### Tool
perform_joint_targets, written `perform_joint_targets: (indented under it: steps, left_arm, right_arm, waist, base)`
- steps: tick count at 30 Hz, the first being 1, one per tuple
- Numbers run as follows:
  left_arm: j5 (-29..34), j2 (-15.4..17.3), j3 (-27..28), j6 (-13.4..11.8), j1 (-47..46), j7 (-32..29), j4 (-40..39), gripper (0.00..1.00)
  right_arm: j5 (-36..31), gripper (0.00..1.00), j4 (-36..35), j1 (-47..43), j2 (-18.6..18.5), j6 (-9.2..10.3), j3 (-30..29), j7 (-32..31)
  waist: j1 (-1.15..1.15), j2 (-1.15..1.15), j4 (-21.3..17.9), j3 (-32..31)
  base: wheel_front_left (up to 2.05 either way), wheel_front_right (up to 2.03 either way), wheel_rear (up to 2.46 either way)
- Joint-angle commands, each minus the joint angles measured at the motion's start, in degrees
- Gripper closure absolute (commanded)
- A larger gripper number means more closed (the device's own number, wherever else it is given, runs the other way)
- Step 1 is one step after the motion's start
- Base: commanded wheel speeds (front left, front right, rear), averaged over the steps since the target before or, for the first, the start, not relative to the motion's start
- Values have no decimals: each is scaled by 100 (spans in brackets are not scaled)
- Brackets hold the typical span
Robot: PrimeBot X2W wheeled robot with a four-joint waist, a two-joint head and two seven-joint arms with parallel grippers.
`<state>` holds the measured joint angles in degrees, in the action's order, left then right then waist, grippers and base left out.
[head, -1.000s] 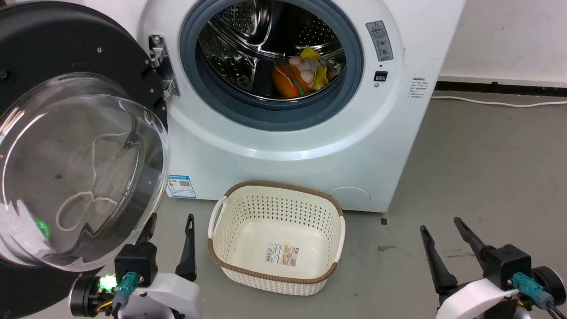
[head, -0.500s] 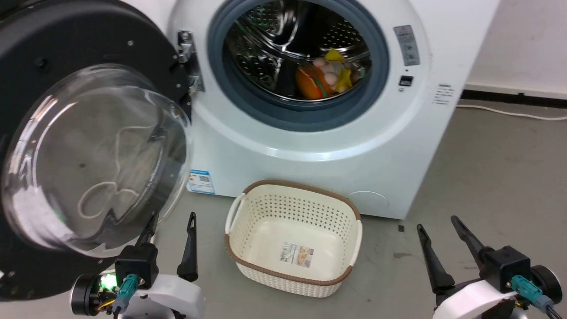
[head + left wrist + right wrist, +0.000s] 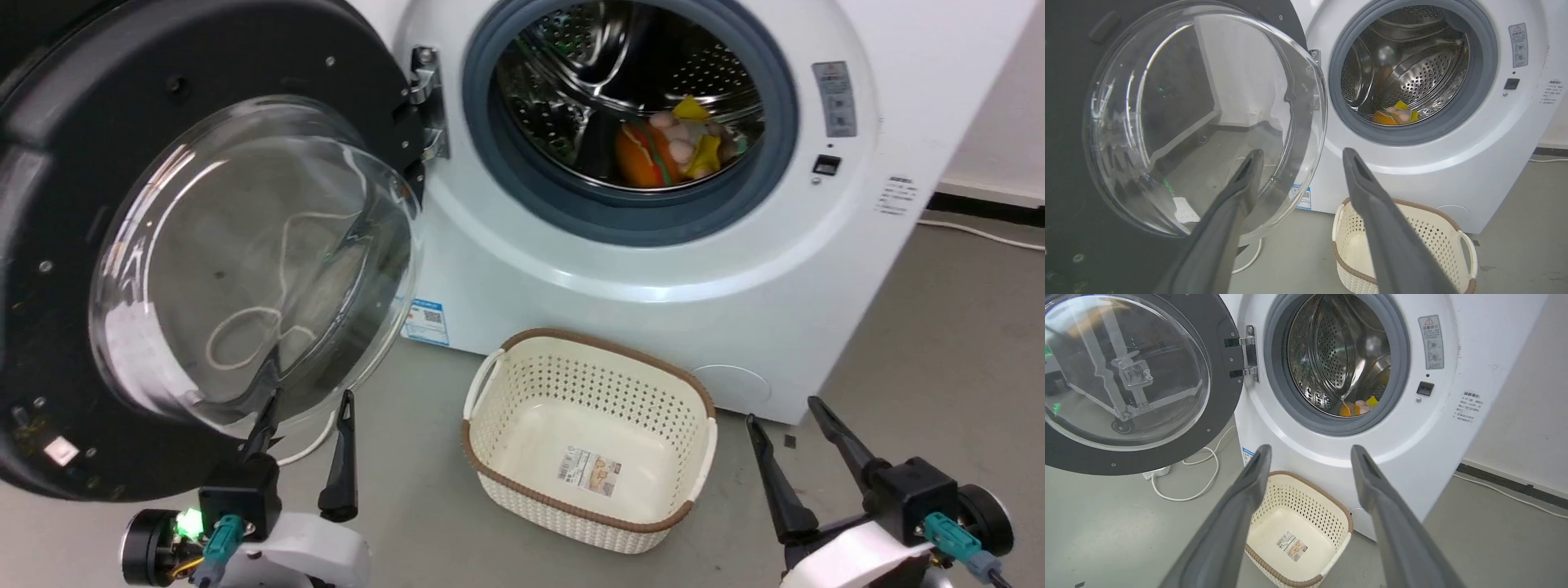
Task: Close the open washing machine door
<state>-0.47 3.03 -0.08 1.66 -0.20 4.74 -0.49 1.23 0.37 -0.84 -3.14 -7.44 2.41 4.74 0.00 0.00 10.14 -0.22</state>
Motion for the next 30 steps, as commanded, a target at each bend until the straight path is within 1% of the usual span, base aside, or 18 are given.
perform_joint_targets:
  steps: [1,17,30]
  left_arm:
    - [-41,19,36,-21,72,75,-55,0]
    - [-178,-4,258,-79,247,255,-259,0]
    - [-198,-10,402,-38,330,410,-373,0]
  right_arm:
    - [9,0,22,80,9,-2,67,75]
    - [31,0,244,396,3,-2,607,255]
    - [30,0,280,443,-1,-3,750,411]
  waist:
    - [0,0,83,37]
    - [0,0,496,139]
    - [0,0,813,156]
  base:
    - [0,0,0]
    - [0,0,0]
    - [0,0,0]
